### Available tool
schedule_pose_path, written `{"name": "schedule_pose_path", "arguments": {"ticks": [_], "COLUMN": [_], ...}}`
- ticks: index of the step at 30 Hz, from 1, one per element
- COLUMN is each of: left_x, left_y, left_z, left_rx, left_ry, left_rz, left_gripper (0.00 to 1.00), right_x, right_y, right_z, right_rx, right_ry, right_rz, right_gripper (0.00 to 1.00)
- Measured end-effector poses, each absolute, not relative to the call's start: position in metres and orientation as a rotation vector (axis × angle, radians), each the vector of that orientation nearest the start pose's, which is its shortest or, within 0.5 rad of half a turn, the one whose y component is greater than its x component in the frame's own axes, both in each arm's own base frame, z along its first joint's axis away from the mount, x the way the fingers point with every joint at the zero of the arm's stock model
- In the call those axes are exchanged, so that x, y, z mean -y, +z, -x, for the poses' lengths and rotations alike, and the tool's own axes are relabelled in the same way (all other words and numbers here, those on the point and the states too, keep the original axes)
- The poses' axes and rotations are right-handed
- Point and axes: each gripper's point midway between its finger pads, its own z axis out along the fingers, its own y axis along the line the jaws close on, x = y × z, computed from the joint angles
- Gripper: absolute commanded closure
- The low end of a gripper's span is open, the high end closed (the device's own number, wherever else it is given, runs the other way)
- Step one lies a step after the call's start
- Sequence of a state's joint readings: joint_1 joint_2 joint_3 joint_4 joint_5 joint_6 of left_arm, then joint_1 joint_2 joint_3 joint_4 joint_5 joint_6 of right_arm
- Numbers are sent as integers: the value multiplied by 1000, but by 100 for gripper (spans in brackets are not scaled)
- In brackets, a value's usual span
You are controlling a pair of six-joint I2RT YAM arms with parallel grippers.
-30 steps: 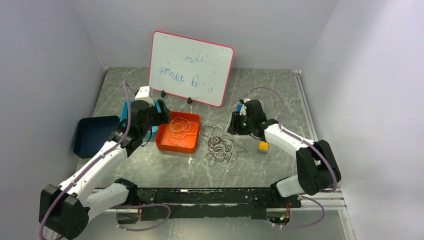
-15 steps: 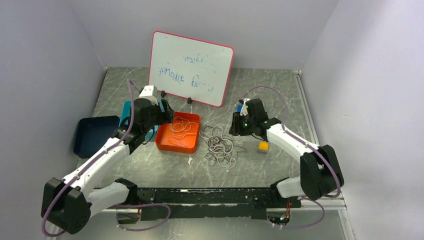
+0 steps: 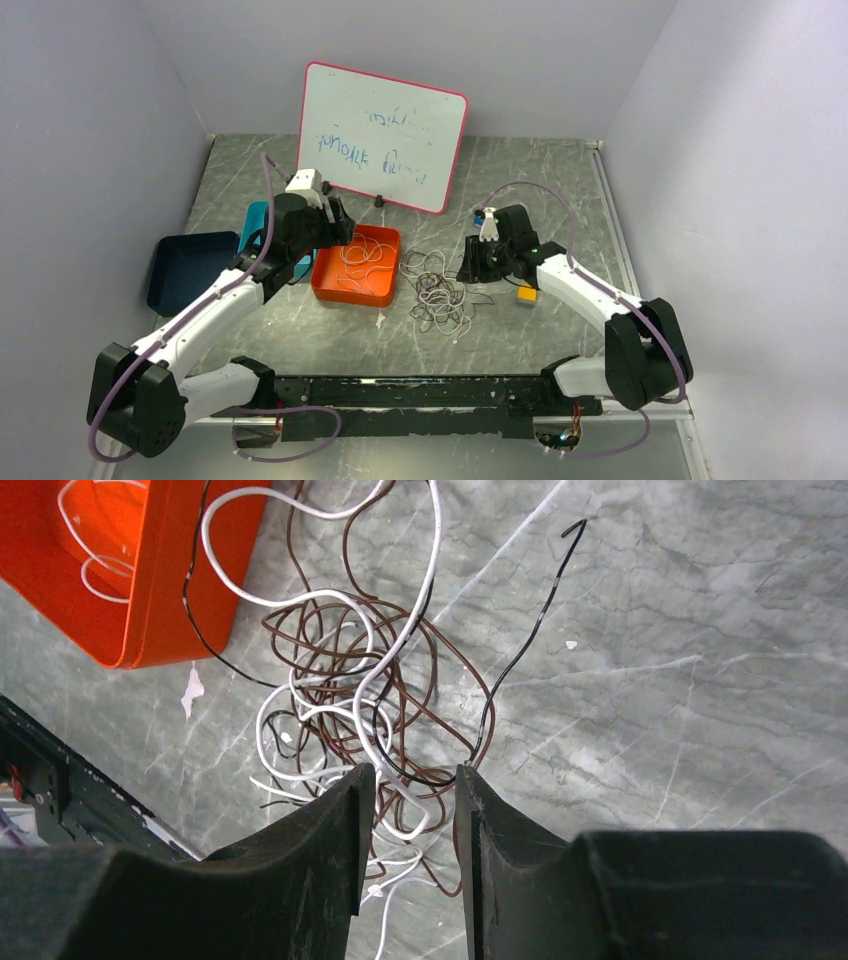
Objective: Untangle the cables
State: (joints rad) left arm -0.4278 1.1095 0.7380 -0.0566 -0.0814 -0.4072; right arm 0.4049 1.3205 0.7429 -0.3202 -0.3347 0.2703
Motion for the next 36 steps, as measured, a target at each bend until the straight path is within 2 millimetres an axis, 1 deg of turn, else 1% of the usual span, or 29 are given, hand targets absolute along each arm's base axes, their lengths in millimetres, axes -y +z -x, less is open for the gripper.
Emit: {"name": "schedule_pose_path", "arguments": {"ticks": [6, 11, 14, 17, 19, 22, 25, 27, 36], "left_x": [157, 158, 159, 159, 159, 159, 160, 160, 160], "left_y": [176, 174, 174, 174, 174, 174, 174, 174, 173], "left_z": [-330, -331, -331, -331, -331, -330, -330, -330, -331], "left_rx": [-2034, -2041, -2041, -2041, -2041, -2041, -2041, -2042, -2045], "left_ry": [-470, -474, -476, -477, -479, -480, -483, -483, -482], "left_rz": [20, 15, 14, 14, 13, 13, 11, 11, 10], "left_gripper": [24, 24, 24, 24, 25, 25, 25, 25, 24], "right_x": [-186, -185, -186, -188, -188, -188, -185, -184, -188], "right_y": [63, 50, 48, 50, 50, 51, 56, 66, 111], "right_z": [-250, -242, -240, -241, -242, -242, -245, -250, -274], "right_rx": [-2551, -2584, -2586, -2574, -2571, -2568, -2556, -2531, -2397], "right_ry": [717, 735, 747, 759, 761, 752, 726, 707, 685], "right_rz": [343, 346, 349, 352, 351, 349, 348, 350, 368], "right_gripper": [62, 69, 75, 86, 90, 94, 97, 100, 100]}}
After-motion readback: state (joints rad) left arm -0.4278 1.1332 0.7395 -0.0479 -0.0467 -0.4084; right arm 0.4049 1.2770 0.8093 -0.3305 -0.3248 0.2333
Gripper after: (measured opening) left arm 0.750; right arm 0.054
